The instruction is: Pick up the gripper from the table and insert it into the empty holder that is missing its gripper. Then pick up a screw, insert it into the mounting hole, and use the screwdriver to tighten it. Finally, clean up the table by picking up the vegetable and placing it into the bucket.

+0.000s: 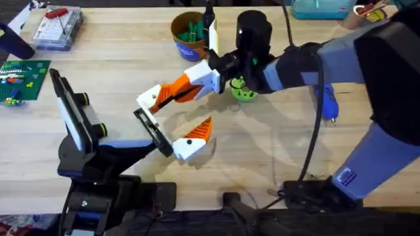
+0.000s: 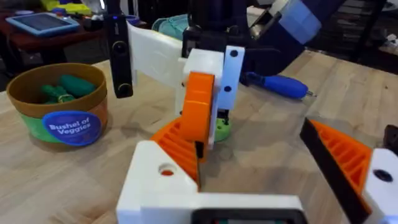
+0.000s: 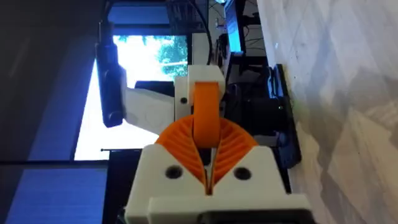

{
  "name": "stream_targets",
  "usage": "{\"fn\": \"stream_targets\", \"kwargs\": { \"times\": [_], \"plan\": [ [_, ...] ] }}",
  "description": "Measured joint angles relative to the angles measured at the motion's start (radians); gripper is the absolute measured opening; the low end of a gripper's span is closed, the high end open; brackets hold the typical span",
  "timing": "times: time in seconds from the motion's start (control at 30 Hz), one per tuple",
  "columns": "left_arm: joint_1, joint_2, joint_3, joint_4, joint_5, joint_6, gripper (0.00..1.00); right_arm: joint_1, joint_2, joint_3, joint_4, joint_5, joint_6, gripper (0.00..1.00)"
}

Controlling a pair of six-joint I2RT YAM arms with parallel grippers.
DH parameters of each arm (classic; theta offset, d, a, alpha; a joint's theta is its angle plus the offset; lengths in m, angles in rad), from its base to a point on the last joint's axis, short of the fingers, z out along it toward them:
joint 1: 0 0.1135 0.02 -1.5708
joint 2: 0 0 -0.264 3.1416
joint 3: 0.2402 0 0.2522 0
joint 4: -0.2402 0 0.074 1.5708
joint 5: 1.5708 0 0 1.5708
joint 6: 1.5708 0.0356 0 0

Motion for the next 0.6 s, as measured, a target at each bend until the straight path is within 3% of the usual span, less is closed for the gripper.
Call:
{"fn": "stream_targets", "kwargs": {
  "times": [0.6],
  "plan": [
    [0.002,0.0,0.0,0.001,-0.021,-0.003,0.986,0.006,0.009,0.012,0.006,0.019,0.006,0.021]
  ]
}}
